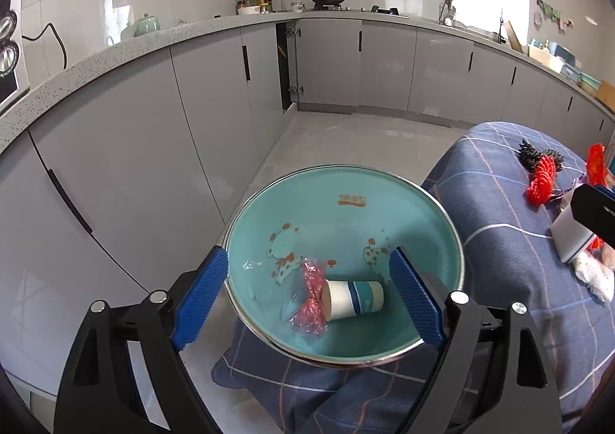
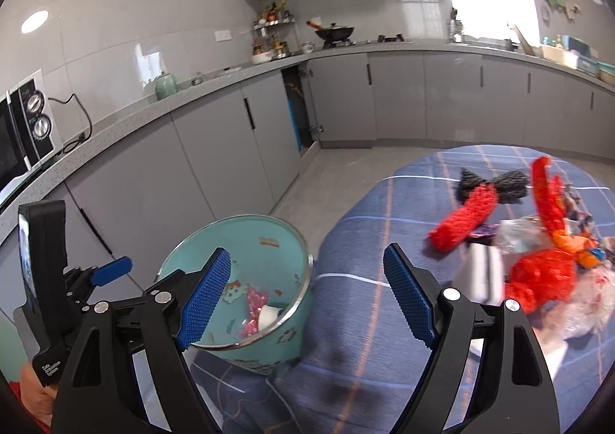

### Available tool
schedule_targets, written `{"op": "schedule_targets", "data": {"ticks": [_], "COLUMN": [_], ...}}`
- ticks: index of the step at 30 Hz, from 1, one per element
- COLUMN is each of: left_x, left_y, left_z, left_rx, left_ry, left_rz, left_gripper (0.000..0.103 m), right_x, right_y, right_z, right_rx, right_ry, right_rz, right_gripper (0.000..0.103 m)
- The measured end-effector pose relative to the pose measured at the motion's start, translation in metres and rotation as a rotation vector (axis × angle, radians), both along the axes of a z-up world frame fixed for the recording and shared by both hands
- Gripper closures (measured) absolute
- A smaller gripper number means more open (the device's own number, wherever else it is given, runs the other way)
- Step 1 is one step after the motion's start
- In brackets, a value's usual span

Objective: Collect trash
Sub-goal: 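Move both open tools back toward the trash pile on the table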

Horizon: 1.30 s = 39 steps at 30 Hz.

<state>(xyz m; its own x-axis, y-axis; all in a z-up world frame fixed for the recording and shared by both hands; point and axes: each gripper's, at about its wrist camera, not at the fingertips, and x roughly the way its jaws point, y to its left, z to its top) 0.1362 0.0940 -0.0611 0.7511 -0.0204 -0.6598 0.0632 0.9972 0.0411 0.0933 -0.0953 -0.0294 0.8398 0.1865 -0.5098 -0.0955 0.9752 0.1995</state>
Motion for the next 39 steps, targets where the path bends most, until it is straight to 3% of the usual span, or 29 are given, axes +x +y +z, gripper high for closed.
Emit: {"op": "schedule_targets", "data": {"ticks": [5,31,39], "left_x": [-0.013,-0.049,-0.059], "left_y": [-0.013,-0.084,-0.104], "left_z": [0.012,0.021,0.017], "left_rx": [0.021,0.022,-0.003], "left_ry": [-0.038,-0.040,-0.033], "left_rz": [0.006,-0.070,-0.110], "left_gripper": [0.006,0.006,0.006], "right_x": [-0.014,-0.069,-0.086], "right_y": [-0.016,-0.076,-0.103], "right_z": [0.005,-0.002,-0.003], "right_rx": [0.014,-0.002,-0.012], "right_ry": [-0.016,-0.032,-0.048], "right_rz": [-0.038,-0.149,-0.243], "right_gripper": [0.018,0.017,0.017]}}
